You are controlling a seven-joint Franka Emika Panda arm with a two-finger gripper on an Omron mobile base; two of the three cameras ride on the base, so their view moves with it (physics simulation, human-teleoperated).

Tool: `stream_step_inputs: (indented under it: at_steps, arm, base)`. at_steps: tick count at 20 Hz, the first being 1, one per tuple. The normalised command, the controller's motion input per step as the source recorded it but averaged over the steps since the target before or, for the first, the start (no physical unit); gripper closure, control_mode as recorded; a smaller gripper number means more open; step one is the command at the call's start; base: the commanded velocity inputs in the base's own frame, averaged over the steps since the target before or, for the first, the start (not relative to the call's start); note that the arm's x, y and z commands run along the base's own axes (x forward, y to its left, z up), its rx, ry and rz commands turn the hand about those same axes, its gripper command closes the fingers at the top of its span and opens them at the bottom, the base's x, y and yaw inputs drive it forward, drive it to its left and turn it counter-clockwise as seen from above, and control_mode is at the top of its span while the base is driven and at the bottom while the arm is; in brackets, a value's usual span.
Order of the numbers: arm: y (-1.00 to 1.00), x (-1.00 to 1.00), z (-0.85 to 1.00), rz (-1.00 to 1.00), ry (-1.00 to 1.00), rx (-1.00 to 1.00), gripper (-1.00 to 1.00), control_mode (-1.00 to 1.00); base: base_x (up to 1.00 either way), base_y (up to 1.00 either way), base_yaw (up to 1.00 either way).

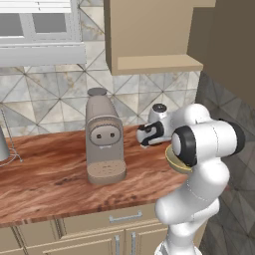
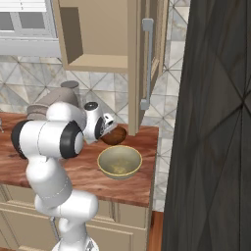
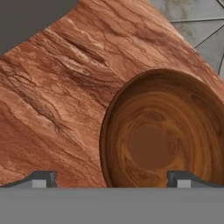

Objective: Pick up the bowls on the counter and stack them on top of one another in the open cabinet. Place the smaller bowl on top of the larger bowl.

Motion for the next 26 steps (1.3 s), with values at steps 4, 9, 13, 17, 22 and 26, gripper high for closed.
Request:
stream_step_inputs:
  at_steps: [4,9,13,17,22,26]
  arm:
    - [0.0,0.14,-0.14,0.0,0.0,0.0,-1.0,-1.0]
    - [0.0,0.02,-0.11,0.0,0.0,0.0,-1.0,-1.0]
    - [0.0,0.0,-0.07,0.0,0.0,0.0,-1.0,-1.0]
    - [0.0,0.0,-0.05,0.0,0.0,0.0,-1.0,-1.0]
    - [0.0,0.02,-0.05,0.0,0.0,0.0,-1.0,-1.0]
    - [0.0,0.03,-0.1,0.0,0.0,0.0,1.0,-1.0]
  base:
    - [0.0,0.0,0.0]
    - [0.0,0.0,0.0]
    - [0.0,0.0,0.0]
    - [0.0,0.0,0.0]
    - [0.0,0.0,0.0]
    - [0.0,0.0,0.0]
